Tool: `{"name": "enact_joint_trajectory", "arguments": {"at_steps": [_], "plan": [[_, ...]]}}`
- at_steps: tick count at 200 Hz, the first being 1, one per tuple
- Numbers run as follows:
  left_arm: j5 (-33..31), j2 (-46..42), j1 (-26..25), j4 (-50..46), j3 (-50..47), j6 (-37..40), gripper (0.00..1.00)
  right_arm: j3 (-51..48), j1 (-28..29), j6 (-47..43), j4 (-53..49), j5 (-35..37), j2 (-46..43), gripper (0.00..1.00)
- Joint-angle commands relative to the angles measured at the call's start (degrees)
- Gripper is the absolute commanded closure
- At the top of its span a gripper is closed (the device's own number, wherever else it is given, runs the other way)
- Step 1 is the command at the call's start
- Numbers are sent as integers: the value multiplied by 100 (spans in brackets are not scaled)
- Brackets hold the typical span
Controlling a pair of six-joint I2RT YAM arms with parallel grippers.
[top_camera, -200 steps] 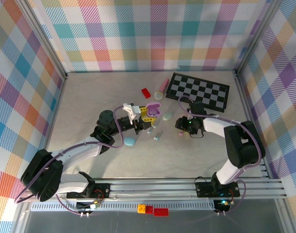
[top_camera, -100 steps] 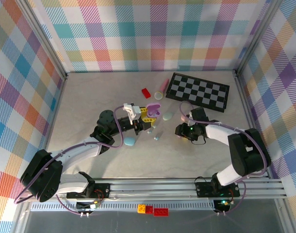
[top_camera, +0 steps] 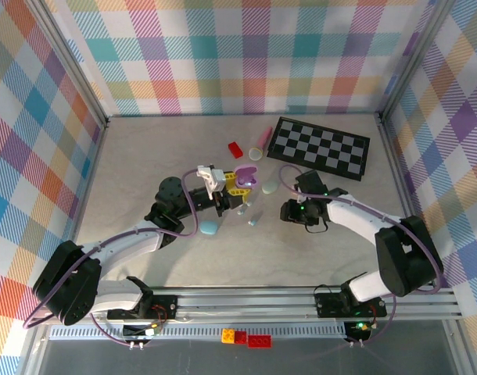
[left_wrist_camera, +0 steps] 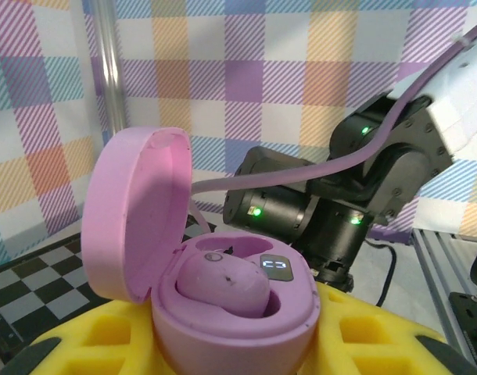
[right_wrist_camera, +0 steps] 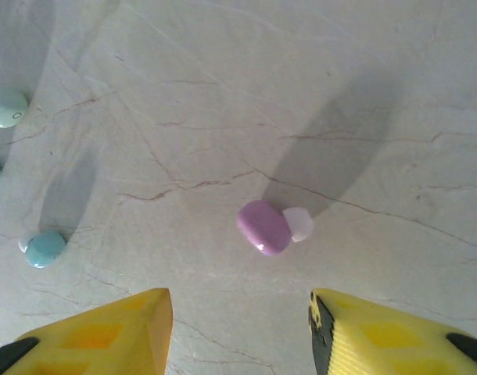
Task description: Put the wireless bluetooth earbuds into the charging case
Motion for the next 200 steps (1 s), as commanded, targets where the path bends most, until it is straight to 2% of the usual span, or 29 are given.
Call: {"name": "enact_joint_trajectory", "arguments": {"at_steps": [1, 62, 104, 200], "plan": [[-41, -182, 212, 354, -216, -218, 68, 439, 326, -389, -885, 1184, 61, 50], [-320, -883, 680, -166, -548, -331, 68, 1445, 952, -1406, -1895, 2334, 1199, 51], [-479, -1093, 1301, 396, -951, -987, 67, 1757, 1198, -1991, -2093, 2939, 1711, 56], [-303, -1063, 1508, 335, -855, -1005, 67, 2349, 1494, -2254, -2297, 3288, 2515, 60]]}}
